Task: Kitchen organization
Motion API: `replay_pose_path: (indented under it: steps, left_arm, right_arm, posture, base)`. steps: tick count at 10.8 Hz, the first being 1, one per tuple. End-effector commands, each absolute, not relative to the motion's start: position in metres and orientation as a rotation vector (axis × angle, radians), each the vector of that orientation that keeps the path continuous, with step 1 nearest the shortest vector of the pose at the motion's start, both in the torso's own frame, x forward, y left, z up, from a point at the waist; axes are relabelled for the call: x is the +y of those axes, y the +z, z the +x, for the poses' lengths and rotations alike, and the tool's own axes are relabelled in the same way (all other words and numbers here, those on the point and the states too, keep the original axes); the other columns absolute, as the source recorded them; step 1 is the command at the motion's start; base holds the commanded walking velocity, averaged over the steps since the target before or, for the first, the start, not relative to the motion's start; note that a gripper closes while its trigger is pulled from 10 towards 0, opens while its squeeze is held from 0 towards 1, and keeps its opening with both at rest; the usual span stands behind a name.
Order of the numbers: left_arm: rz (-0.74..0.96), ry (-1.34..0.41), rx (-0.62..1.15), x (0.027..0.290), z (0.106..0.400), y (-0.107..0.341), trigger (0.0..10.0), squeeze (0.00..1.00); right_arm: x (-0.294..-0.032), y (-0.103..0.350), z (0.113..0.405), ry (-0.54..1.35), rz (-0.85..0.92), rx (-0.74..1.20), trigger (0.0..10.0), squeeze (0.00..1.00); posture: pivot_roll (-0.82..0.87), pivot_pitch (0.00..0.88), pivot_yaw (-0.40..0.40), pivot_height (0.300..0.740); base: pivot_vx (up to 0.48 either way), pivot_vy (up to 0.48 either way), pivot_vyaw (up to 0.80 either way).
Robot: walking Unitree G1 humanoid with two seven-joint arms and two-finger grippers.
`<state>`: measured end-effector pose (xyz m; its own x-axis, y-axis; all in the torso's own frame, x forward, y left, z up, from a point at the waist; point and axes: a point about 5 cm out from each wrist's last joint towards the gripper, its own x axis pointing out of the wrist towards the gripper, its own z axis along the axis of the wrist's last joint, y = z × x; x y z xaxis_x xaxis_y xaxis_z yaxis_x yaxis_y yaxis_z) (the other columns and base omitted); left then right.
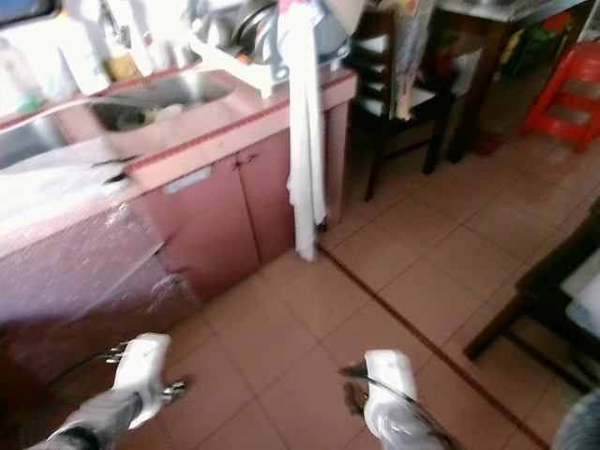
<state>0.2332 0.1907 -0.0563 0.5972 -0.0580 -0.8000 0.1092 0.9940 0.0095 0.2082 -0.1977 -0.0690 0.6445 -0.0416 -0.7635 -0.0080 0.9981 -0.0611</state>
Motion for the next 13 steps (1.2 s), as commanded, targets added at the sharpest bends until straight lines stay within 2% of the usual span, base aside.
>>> replay_pose_path:
  steps: [1, 8, 10, 12, 13]
  left_arm:
    - [0.092, -0.054, 0.958, 0.2100, 0.2254, -0.0582, 10.0, 0.00]
    - [0.093, -0.054, 0.962, 0.2104, 0.2243, -0.0588, 10.0, 0.00]
    - [0.095, -0.057, 0.964, 0.2101, 0.2239, -0.0591, 10.0, 0.00]
    - [0.093, -0.058, 0.966, 0.2096, 0.2233, -0.0596, 10.0, 0.00]
    - [0.086, -0.054, 0.962, 0.2093, 0.2232, -0.0597, 10.0, 0.00]
  right_arm:
    - [-0.1825, -0.0674, 0.2145, 0.011, -0.043, 0.849, 10.0, 0.00]
    - [-0.1845, -0.0710, 0.2084, 0.008, -0.055, 0.877, 10.0, 0.00]
    - [-0.1852, -0.0717, 0.2073, 0.009, -0.061, 0.886, 10.0, 0.00]
    - [-0.1863, -0.0720, 0.2065, 0.006, -0.062, 0.889, 10.0, 0.00]
    - [-0.1864, -0.0720, 0.2065, 0.008, -0.064, 0.889, 10.0, 0.00]
  posture:
    - [-0.06, 0.015, 0.069, 0.740]
    - [-0.06, 0.015, 0.070, 0.740]
    - [-0.06, 0.014, 0.069, 0.740]
    - [-0.06, 0.015, 0.066, 0.740]
    - [-0.06, 0.015, 0.065, 0.740]
  base:
    - [0.394, 0.000, 0.00]
    - [0.380, 0.000, 0.00]
    - [0.398, 0.000, -0.78]
    - [0.405, 0.000, 0.00]
    - [0.000, 0.000, 0.00]
